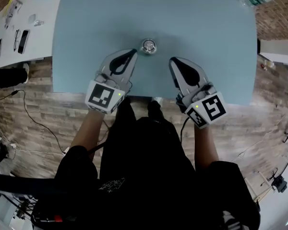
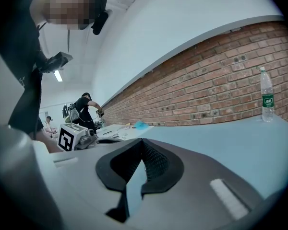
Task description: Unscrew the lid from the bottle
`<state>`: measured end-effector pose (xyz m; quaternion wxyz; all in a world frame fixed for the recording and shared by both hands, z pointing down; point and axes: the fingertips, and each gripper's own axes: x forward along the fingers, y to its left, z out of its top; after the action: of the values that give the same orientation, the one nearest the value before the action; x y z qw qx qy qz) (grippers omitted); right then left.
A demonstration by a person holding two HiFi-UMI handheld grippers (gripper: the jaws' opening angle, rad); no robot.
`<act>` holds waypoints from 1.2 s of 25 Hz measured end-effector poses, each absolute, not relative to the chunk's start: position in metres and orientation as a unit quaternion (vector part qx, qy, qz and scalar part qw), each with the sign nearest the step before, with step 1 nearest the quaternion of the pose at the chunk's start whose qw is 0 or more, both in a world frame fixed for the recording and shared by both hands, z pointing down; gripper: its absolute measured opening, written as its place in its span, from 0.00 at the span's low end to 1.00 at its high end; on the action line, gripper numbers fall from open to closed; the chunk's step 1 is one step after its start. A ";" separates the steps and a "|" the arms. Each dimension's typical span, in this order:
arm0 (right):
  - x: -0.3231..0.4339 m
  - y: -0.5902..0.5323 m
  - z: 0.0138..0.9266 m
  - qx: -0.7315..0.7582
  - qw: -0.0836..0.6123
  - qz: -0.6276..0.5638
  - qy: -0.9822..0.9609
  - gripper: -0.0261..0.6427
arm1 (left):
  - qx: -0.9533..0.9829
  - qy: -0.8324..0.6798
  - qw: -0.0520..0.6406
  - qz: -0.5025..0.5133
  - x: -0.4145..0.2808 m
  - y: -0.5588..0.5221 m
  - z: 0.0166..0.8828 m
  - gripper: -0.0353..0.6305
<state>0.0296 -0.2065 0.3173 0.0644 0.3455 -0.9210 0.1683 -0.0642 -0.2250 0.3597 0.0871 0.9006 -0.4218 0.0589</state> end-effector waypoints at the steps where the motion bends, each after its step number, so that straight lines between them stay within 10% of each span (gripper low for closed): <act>1: 0.029 -0.208 0.321 0.349 0.068 0.168 -0.919 0.04 | 0.900 -0.422 0.090 0.060 -0.065 -0.227 0.364 0.05; 13: 0.003 -0.233 0.354 0.371 0.113 0.132 -0.912 0.05 | 0.892 -0.421 0.141 0.087 -0.072 -0.235 0.422 0.06; 30: -0.022 -0.235 0.379 0.341 0.131 0.122 -0.923 0.38 | 0.911 -0.383 0.103 0.110 -0.044 -0.238 0.446 0.53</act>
<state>-0.0221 -0.2355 0.3792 0.1312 0.3408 -0.9229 0.1218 -0.0440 -0.2375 0.4462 0.1031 0.9114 -0.3829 0.1100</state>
